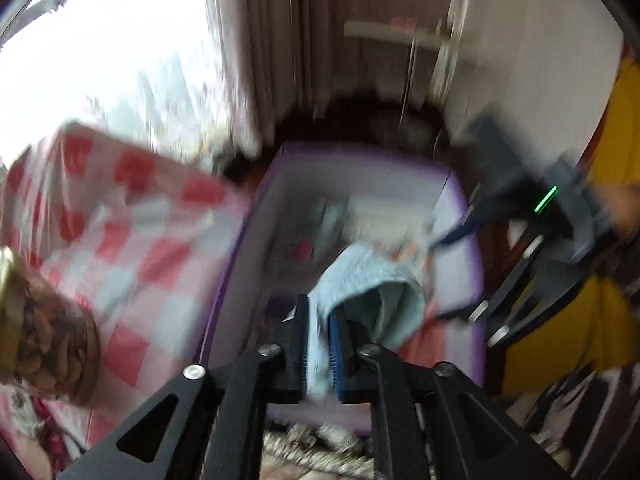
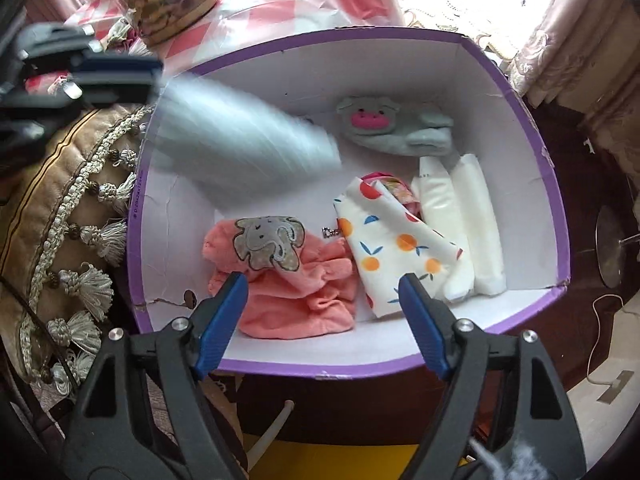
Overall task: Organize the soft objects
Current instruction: 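Lower the light blue towel into the box and open the left tool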
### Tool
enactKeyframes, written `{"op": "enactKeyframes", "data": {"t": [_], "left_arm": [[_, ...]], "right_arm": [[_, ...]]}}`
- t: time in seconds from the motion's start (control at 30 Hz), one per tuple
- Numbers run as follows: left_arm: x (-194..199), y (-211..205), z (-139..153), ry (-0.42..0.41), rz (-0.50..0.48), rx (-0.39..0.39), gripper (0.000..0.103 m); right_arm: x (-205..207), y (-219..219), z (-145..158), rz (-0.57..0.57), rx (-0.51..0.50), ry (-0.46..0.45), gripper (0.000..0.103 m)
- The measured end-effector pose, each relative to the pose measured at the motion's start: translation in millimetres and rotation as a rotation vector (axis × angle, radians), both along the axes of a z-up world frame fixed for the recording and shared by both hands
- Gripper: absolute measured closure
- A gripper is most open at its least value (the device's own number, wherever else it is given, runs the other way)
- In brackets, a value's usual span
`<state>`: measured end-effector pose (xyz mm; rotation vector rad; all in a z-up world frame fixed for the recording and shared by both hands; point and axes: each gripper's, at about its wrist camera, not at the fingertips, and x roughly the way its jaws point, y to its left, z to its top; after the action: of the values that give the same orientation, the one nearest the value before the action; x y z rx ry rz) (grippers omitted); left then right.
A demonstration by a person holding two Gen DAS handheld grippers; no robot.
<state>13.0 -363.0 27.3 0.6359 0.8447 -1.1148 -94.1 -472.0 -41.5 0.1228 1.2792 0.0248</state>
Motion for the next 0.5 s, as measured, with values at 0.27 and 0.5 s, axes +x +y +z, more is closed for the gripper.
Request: {"op": "enactKeyframes", "data": {"t": [0.27, 0.5], "left_arm": [[15, 40, -1, 0.009, 0.142, -0.007, 0.043], [34, 102, 23, 0.04, 0.357, -0.166, 0.043]], "right_arm": [[24, -8, 3, -0.026, 0.013, -0.035, 0.023], [87, 6, -20, -0.027, -0.052, -0.019, 0.023]]}}
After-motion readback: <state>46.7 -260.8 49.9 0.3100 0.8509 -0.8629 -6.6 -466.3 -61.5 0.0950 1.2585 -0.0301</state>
